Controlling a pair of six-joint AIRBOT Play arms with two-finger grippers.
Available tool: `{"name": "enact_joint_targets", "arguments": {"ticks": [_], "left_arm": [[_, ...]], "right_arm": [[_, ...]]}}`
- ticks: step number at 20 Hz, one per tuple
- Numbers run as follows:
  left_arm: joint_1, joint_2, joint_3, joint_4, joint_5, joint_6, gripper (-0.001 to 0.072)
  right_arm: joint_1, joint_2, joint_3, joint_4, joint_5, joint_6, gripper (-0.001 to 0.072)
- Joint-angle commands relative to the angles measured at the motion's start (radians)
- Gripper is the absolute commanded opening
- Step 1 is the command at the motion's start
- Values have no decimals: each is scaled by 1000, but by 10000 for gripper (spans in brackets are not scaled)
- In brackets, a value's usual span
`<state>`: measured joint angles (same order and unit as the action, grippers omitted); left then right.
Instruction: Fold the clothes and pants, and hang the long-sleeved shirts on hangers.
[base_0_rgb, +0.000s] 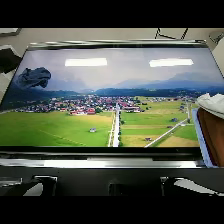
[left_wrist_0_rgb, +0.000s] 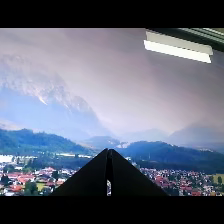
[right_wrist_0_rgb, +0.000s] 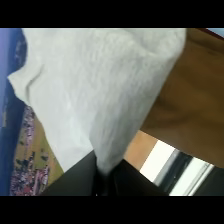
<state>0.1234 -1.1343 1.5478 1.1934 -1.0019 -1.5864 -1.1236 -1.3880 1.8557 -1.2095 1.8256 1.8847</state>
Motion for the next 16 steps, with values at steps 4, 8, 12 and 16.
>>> {"name": "enact_joint_targets", "arguments": {"ticks": [4,8,12,16], "left_arm": [[-16,0,0,-5,0,16,19],[-34,0,0,-8,22,16,19],[-38,0,0,-8,26,16,19],[-39,2,8,-54,80,16,18]], "right_arm": [[-4,81,-363,-370,-2,-120,48],[-4,81,-508,-380,-101,-120,48],[-4,81,-561,-415,-145,-120,393],[3,82,-407,-223,-249,-225,670]]}}
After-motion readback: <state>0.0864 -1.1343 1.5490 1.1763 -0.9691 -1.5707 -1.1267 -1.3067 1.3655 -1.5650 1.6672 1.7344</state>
